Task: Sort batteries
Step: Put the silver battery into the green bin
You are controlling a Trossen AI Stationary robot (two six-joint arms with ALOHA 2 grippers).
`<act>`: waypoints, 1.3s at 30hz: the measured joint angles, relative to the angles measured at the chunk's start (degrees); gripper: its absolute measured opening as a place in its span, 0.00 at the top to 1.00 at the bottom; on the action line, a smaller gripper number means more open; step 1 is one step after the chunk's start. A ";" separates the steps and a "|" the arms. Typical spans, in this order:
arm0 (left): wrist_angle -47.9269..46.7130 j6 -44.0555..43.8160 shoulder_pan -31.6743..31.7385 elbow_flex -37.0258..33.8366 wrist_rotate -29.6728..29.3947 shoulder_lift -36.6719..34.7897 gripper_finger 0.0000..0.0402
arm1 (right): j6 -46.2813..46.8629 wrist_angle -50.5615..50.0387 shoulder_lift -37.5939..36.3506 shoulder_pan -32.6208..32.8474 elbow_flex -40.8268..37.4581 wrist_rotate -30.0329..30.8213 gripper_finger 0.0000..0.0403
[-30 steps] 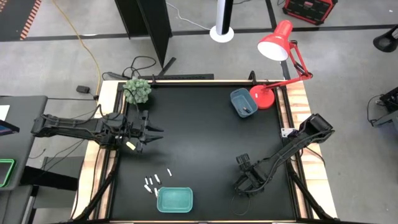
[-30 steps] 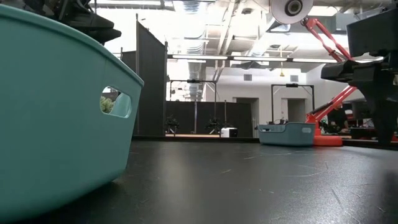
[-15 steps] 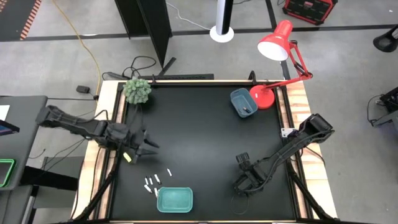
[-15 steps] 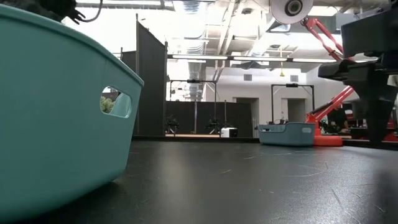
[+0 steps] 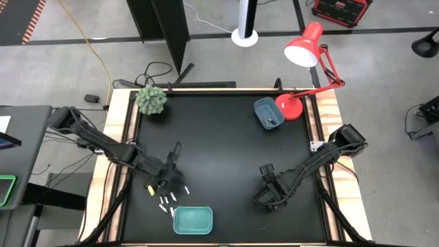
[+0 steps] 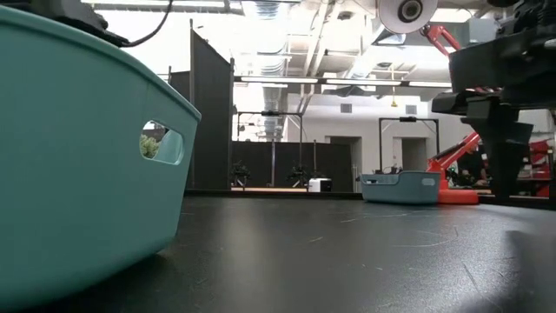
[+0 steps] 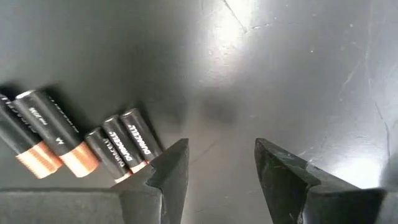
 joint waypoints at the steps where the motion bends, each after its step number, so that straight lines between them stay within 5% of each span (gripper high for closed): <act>1: -0.05 0.55 0.00 1.15 0.33 2.09 0.59 | 0.00 -0.03 0.00 0.02 0.00 0.00 0.52; 12: -6.86 5.56 0.00 11.87 5.85 19.94 0.61 | 0.04 0.01 -0.07 0.04 0.00 0.00 0.52; 26: -13.49 7.02 0.05 19.97 6.51 32.38 0.62 | 1.10 0.04 -0.09 0.08 0.00 0.00 0.51; 39: -17.15 5.98 0.16 21.37 6.23 33.70 0.92 | 1.09 0.00 -0.09 0.09 0.00 0.00 0.51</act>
